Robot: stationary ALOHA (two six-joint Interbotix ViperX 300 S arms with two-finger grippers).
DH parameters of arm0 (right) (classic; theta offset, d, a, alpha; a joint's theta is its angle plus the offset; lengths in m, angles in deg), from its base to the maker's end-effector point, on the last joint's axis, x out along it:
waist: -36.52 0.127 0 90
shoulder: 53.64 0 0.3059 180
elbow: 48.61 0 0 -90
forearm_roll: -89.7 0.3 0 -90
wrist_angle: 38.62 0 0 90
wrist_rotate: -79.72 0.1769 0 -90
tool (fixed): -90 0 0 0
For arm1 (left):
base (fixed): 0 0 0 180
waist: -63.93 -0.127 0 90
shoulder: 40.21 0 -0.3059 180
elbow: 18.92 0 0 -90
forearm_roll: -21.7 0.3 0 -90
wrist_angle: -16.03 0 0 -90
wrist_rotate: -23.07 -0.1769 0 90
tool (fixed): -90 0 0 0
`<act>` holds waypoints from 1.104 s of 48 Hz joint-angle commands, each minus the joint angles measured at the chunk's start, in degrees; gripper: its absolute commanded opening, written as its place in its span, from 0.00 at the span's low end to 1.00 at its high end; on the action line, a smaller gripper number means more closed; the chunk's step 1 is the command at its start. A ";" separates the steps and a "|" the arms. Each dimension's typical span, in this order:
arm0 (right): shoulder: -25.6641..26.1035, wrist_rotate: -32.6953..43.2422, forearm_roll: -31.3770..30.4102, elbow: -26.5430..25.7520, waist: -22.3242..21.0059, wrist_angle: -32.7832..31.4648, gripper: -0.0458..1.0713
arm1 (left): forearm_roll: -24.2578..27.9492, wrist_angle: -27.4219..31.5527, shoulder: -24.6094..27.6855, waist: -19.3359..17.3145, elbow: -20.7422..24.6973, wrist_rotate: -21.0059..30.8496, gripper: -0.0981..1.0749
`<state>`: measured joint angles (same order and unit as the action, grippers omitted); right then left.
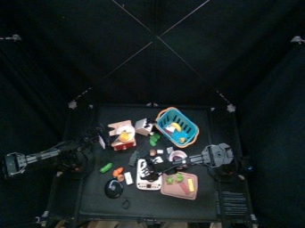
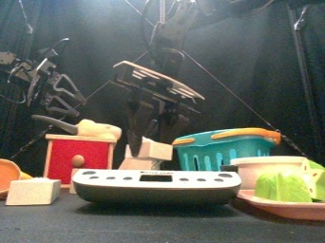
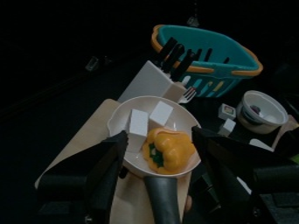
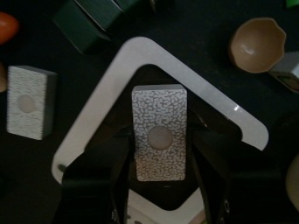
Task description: Place rice on top of other rice
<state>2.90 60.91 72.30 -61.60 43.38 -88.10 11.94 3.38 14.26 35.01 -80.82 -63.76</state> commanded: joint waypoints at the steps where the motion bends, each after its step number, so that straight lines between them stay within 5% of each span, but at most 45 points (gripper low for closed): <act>1: 1.49 0.09 0.44 -2.55 0.53 4.57 0.65 | 0.35 -0.79 0.00 0.18 0.70 -0.09 0.89; 12: -3.96 0.00 5.10 -7.56 1.14 16.70 0.65 | 0.26 -0.70 0.00 0.18 0.44 0.00 0.89; 35: -10.55 -0.09 5.27 -15.38 1.49 11.07 0.68 | 0.26 -0.70 0.00 0.18 0.44 0.00 0.89; 53: -12.22 -0.09 3.34 -17.14 1.32 8.79 0.84 | 0.26 -0.70 0.00 0.09 0.18 -0.09 0.89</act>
<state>-11.34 60.91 76.25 -76.98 44.96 -78.96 12.03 3.20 14.17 35.01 -81.26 -63.76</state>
